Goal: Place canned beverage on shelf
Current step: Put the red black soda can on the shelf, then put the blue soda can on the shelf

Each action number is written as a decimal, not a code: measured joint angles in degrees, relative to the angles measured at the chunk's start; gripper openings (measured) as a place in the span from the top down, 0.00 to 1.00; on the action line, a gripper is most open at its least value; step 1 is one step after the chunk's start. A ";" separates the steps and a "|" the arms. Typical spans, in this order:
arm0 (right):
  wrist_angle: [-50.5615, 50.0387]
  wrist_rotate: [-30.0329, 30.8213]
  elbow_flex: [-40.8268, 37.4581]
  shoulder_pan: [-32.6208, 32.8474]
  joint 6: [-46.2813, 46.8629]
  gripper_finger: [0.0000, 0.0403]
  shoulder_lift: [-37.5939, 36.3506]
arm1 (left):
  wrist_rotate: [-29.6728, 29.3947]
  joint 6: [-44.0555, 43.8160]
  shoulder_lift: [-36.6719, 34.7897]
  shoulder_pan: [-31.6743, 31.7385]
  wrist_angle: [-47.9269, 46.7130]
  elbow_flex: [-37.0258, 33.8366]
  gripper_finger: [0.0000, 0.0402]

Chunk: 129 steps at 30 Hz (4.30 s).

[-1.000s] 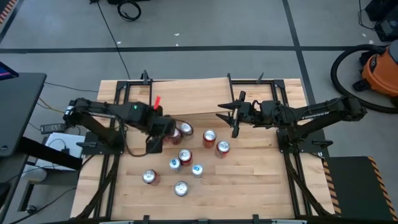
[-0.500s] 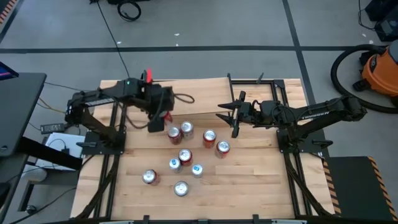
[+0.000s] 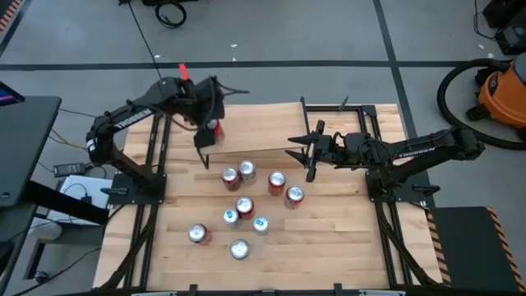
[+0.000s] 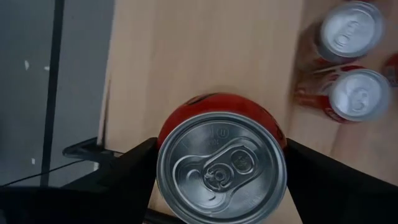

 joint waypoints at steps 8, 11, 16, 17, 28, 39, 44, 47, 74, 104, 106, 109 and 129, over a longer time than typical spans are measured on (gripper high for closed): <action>0.88 -1.86 0.00 -0.94 0.35 0.54 0.10 | 6.11 7.37 0.32 9.26 5.39 0.02 0.24; 1.30 -1.91 0.00 -1.01 0.35 0.54 0.49 | 6.52 8.31 2.08 11.52 5.37 0.04 0.24; 3.52 -2.09 -0.01 -1.70 -0.43 0.54 1.87 | 7.33 9.52 7.67 12.90 2.65 4.96 0.24; 3.23 -2.10 -0.02 -1.85 -0.45 0.54 1.92 | 7.33 9.87 9.04 13.09 1.31 6.77 0.24; 1.80 -3.61 -0.02 -1.97 -0.19 0.54 1.92 | 8.58 9.68 13.11 15.85 -2.79 15.19 0.24; 2.16 -3.58 -0.02 -1.97 -0.17 0.54 1.92 | 8.54 9.89 12.99 19.09 -3.02 15.17 0.24; 2.17 -3.58 -0.02 -1.97 -0.15 0.54 1.92 | 8.60 10.58 12.93 19.03 -3.00 12.91 0.24; 2.15 -3.58 -0.02 -1.97 -0.15 0.54 1.92 | 8.61 10.93 12.58 19.03 -2.29 11.34 0.24; 2.11 -3.56 -0.02 -1.97 -0.12 0.54 1.92 | 0.35 9.35 12.71 14.35 -1.22 13.94 0.03; 0.42 -3.85 -0.02 -1.95 0.02 0.54 1.92 | 2.74 -6.23 10.69 -22.89 -3.65 5.77 0.08; 0.54 -3.85 -0.02 -1.95 0.01 0.54 1.90 | 2.56 -6.96 8.86 -24.85 -1.16 1.53 0.10; 0.66 -4.04 -0.02 -1.95 0.04 0.54 1.90 | 2.24 -8.47 6.37 -26.39 3.59 -4.30 0.13; 2.18 -4.59 0.00 -2.32 -0.17 0.54 1.90 | 5.34 -32.41 -3.50 -37.43 9.40 -18.88 0.15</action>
